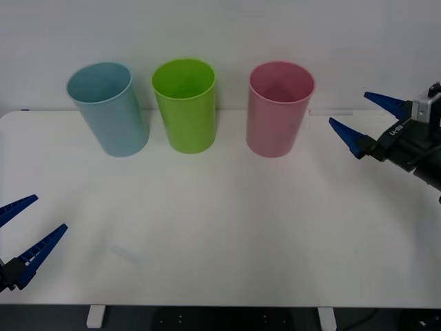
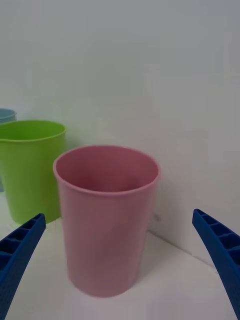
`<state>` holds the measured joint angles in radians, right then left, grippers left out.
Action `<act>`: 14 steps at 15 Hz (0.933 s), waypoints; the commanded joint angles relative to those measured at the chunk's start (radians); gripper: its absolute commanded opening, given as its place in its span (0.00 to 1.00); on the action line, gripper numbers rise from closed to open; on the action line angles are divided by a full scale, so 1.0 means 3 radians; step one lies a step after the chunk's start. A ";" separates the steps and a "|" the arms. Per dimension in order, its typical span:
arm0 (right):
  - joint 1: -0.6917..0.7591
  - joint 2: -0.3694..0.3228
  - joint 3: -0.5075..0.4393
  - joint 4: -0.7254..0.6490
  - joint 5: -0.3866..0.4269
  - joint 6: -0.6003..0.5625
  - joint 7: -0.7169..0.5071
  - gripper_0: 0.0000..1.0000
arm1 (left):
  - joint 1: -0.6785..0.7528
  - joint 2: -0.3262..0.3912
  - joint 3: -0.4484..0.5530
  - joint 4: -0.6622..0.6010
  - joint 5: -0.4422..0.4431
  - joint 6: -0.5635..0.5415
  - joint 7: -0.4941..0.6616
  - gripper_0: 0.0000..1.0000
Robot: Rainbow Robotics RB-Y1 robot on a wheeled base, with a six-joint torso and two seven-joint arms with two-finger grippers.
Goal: Grasp the object on the table and drop it into the matching bin: aluminum can to the light blue bin, PET bottle to the pink bin.
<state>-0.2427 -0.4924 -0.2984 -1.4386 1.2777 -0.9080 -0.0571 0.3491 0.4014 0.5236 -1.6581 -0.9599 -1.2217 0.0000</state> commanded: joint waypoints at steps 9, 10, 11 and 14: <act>0.0686 0.0005 -0.0478 -0.0001 0.0031 -0.0813 0.0477 1.00 | 0.0000 0.0000 0.0000 0.0000 0.0000 0.0000 0.0000 1.00; 0.0737 0.0000 -0.0493 -0.0001 -0.0005 -0.0870 0.0472 1.00 | 0.0000 0.0000 0.0000 0.0000 0.0000 0.0000 0.0000 1.00; 0.0799 0.0000 -0.0514 -0.0001 -0.0061 -0.0957 0.0456 1.00 | 0.0000 0.0000 0.0000 0.0000 0.0000 0.0000 0.0000 1.00; 0.0947 0.0000 -0.0524 -0.0001 -0.0194 -0.1049 0.0451 1.00 | 0.0000 0.0000 0.0000 0.0000 0.0000 0.0000 0.0000 1.00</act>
<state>0.0288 -0.4924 -0.4555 -1.4390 1.2306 -1.2168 0.0774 0.3491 0.4014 0.5236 -1.6581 -0.9599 -1.2217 0.0000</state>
